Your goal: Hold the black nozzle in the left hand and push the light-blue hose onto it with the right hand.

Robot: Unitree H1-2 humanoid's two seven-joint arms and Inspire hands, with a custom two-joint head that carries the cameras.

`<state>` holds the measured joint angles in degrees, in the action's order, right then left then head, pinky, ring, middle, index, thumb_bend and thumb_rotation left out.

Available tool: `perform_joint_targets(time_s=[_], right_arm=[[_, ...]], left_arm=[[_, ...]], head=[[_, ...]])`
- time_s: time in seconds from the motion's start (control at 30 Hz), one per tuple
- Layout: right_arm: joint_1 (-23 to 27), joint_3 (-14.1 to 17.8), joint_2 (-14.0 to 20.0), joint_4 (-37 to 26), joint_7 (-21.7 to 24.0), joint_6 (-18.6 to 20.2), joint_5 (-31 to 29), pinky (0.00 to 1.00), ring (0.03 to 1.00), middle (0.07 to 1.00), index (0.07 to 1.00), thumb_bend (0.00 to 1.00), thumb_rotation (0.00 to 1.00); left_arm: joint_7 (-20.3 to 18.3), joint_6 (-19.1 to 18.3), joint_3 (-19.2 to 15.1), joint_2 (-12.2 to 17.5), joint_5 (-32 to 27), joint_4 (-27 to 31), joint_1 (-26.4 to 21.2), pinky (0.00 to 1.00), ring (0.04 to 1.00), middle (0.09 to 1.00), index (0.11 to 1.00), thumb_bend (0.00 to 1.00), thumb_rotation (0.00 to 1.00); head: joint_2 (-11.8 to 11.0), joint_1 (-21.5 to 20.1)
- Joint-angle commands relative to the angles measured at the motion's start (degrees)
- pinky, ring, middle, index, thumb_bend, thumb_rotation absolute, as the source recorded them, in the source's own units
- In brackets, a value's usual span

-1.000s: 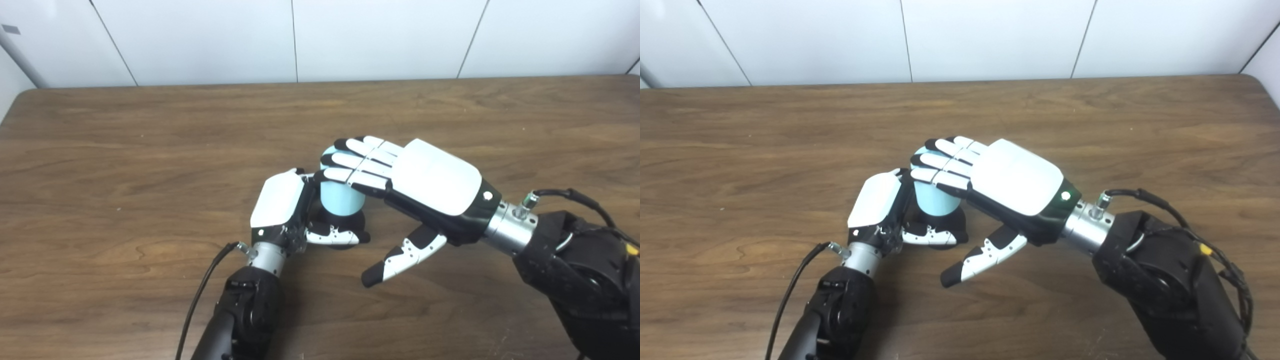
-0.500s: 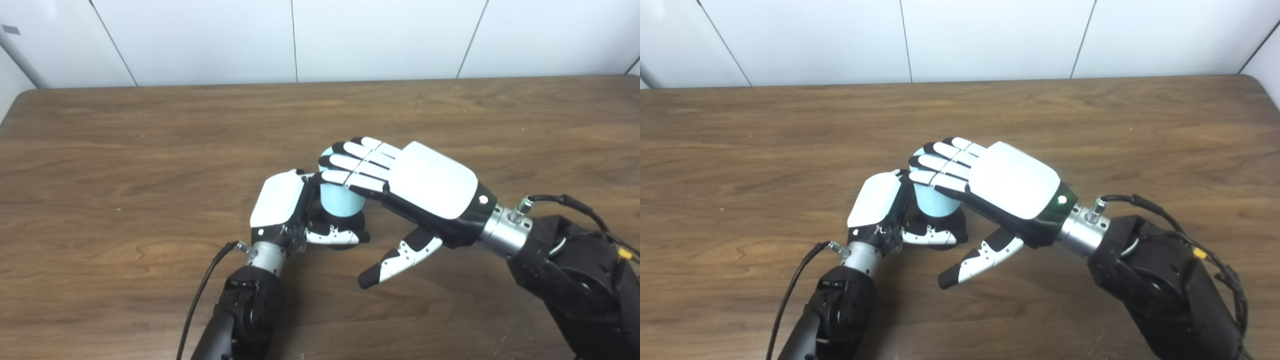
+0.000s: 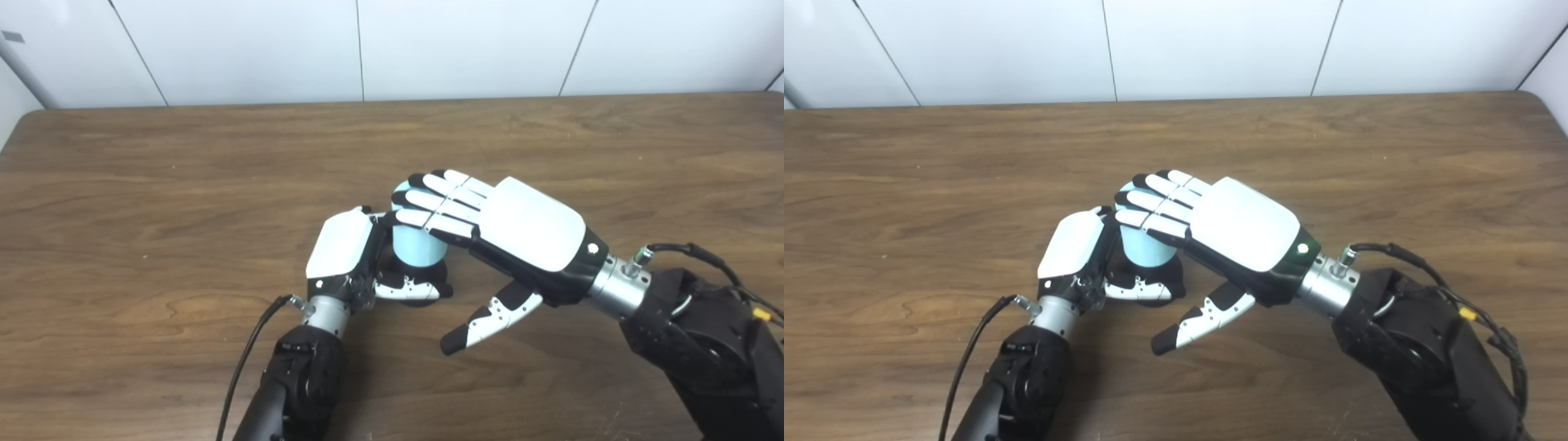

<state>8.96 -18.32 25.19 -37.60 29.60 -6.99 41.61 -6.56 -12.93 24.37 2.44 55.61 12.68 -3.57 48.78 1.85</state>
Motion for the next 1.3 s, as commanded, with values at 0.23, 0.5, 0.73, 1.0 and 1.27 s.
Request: perform_joint_targets(time_s=[0.23, 0.5, 0.73, 1.0, 1.27], right_arm=[[-4.5, -2.6, 3.3, 4.9, 5.2, 0.6, 1.3, 0.9, 0.971, 0.913, 0.882, 0.64, 1.0], [-5.2, -3.8, 3.7, 6.2, 3.9, 0.7, 0.4, 0.89, 0.964, 0.921, 0.886, 0.62, 1.0], [-5.0, -4.6, 3.9, 6.2, 3.6, 1.5, 0.2, 0.89, 0.967, 0.92, 0.89, 0.62, 1.0], [-4.9, -5.5, 4.3, 6.9, 3.6, 2.1, 0.0, 0.9, 0.961, 0.918, 0.886, 0.63, 1.0], [-5.0, -5.7, 4.2, 7.2, 3.4, 2.7, -1.3, 0.88, 0.941, 0.904, 0.872, 0.63, 1.0]], left_arm=[[-0.1, 0.0, -0.1, -0.1, 0.4, 0.9, -0.8, 0.89, 0.658, 0.467, 0.504, 0.52, 0.0], [-0.4, -0.1, -0.1, -0.2, 0.6, 1.1, -0.9, 0.89, 0.659, 0.469, 0.502, 0.52, 0.0], [-0.5, 0.0, -0.1, -0.1, 0.6, 1.1, -1.0, 0.88, 0.655, 0.474, 0.498, 0.52, 0.0], [-0.5, 0.1, 0.0, -0.1, 0.9, 0.9, -1.2, 0.88, 0.656, 0.474, 0.498, 0.52, 0.0], [-0.5, 0.0, -0.1, -0.3, 0.7, 1.1, -1.0, 0.88, 0.658, 0.47, 0.501, 0.52, 0.0]], head=[[0.2, 0.3], [0.2, 0.2], [0.3, 0.0], [0.4, -0.1], [0.5, 0.0]])
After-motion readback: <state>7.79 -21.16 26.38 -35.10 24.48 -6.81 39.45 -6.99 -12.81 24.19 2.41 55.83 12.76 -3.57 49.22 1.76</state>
